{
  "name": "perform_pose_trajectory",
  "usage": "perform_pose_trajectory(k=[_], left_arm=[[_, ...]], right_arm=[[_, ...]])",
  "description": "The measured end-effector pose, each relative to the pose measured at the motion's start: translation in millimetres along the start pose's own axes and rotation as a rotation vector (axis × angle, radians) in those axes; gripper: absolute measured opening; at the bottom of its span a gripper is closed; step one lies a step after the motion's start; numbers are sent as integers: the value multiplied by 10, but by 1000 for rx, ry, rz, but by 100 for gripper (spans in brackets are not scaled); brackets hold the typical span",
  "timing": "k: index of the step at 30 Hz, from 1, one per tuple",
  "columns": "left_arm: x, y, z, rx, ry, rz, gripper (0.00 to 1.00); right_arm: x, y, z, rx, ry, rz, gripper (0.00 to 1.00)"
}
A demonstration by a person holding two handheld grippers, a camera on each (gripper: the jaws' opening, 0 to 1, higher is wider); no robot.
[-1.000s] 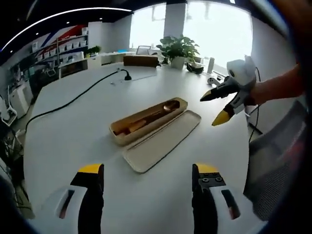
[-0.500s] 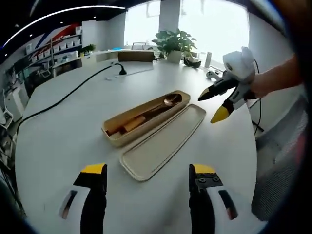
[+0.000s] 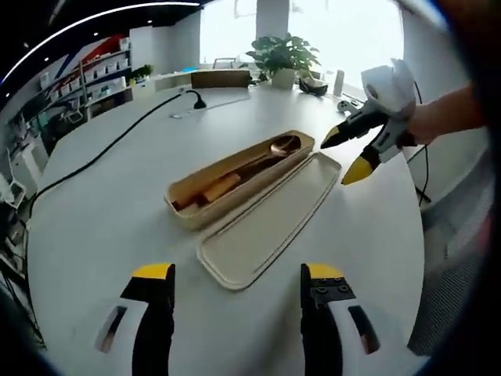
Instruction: Arrange the utensils inside the cutlery case until each visible utensil rests in its matching compartment.
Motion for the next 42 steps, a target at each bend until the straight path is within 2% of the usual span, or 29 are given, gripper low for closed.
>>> perform_pose_trajectory(k=[4, 11, 14, 23, 35, 42], left_arm=[[10, -16, -47, -4, 7, 38, 65], [-19, -12, -101, 8, 11, 6, 64], [23, 8, -127, 15, -6, -2, 61], [-34, -23, -153, 6, -14, -5, 56], [-119, 109, -105, 28, -23, -17, 53], [-221, 202, -51, 13, -26, -12, 55]], right_arm=[[-4, -11, -37, 4, -1, 19, 54], [-22, -19, -82, -2, -5, 18, 51], [-20, -18, -89, -5, -4, 9, 49], [24, -36, -93, -10, -10, 6, 49], [160, 36, -3, -2, -12, 32, 48], [285, 99, 68, -1, -23, 44, 48]])
Point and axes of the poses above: the point that each gripper's makers call its tool centre point, and the gripper's own axes: z roughly backward along the fingers, x roughly to its left, y roughly out of its underside, the point moved 1 cm from there along z, roughly backward along the fingers, and after that the axes turned 15 degrees about z, right-handed, at the moved point
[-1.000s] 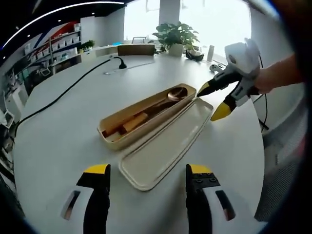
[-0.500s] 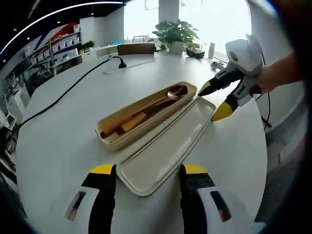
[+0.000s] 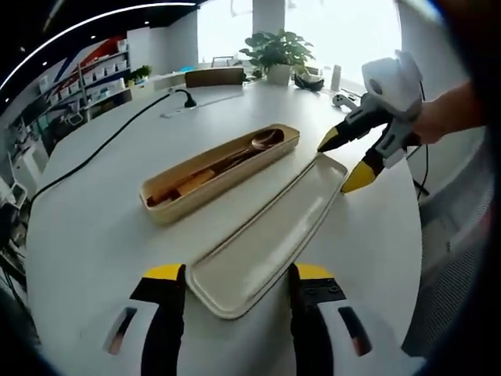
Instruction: Arrange the utensils inside the cutlery case until each visible utensil rests in its matching compartment.
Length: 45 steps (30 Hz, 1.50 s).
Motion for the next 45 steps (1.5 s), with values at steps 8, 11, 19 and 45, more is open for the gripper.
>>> perform_pose_trajectory(k=[8, 11, 19, 45], left_arm=[[-85, 88, 73, 8, -12, -1, 57], [-141, 152, 138, 4, -11, -12, 57], [-173, 222, 212, -1, -23, 21, 58], [-309, 79, 322, -62, 8, -21, 60]], right_arm=[[156, 28, 71, 1, -4, -15, 48], [239, 38, 100, 1, -7, -32, 48], [334, 49, 101, 18, -20, -31, 49], [349, -74, 156, 27, -3, 99, 50]])
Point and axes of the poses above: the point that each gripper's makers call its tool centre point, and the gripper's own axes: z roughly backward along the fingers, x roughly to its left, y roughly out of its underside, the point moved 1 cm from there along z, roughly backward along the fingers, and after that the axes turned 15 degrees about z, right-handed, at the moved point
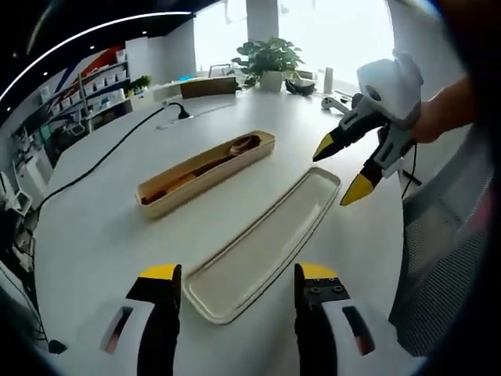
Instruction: Arrange the utensils inside the cutlery case until each visible utensil rests in its matching compartment.
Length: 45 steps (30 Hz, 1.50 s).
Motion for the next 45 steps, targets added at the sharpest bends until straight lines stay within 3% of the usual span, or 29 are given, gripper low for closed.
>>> perform_pose_trajectory(k=[18, 26, 36, 39, 45], left_arm=[[-22, 30, -89, 42, 31, 24, 61], [-28, 70, -67, 47, 31, 19, 62], [-150, 148, -49, 69, 46, -107, 61], [-165, 148, -65, 76, 53, -125, 61], [-120, 114, -68, 70, 47, -128, 60]], right_arm=[[-29, 6, -59, 2, -19, -34, 46], [-2, -3, -88, 6, -26, 4, 51], [-41, -25, -127, 20, -39, -4, 53], [-20, 16, -136, 41, -75, -93, 54], [-12, 15, -73, 36, -43, 13, 51]])
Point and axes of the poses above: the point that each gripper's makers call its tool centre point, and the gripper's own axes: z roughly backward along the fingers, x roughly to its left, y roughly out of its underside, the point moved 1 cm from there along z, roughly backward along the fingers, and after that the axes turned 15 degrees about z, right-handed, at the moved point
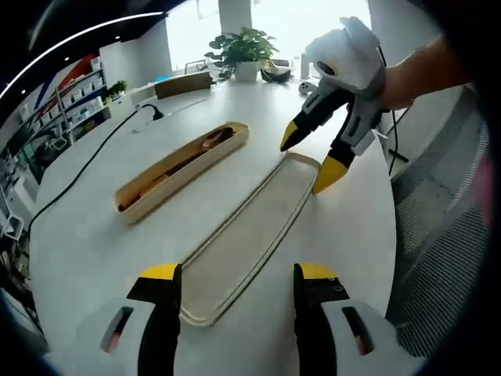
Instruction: Arrange the utensils inside the cutlery case until each visible utensil rests in its matching compartment.
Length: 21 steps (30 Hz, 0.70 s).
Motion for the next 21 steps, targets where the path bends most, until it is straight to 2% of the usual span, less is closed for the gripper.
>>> perform_pose_trajectory(k=[5, 8, 16, 21], left_arm=[[46, 9, 14, 6, -4, -8, 60], [63, 22, 9, 9, -7, -2, 60], [60, 64, -32, 27, -9, 11, 60], [96, 46, -29, 28, -21, 10, 60]], right_arm=[[112, -8, 34, -15, -12, 57, 50], [78, -2, 30, -25, -6, 21, 49], [-9, 28, 20, -43, 16, 6, 40], [-6, 19, 10, -25, -9, 38, 39]])
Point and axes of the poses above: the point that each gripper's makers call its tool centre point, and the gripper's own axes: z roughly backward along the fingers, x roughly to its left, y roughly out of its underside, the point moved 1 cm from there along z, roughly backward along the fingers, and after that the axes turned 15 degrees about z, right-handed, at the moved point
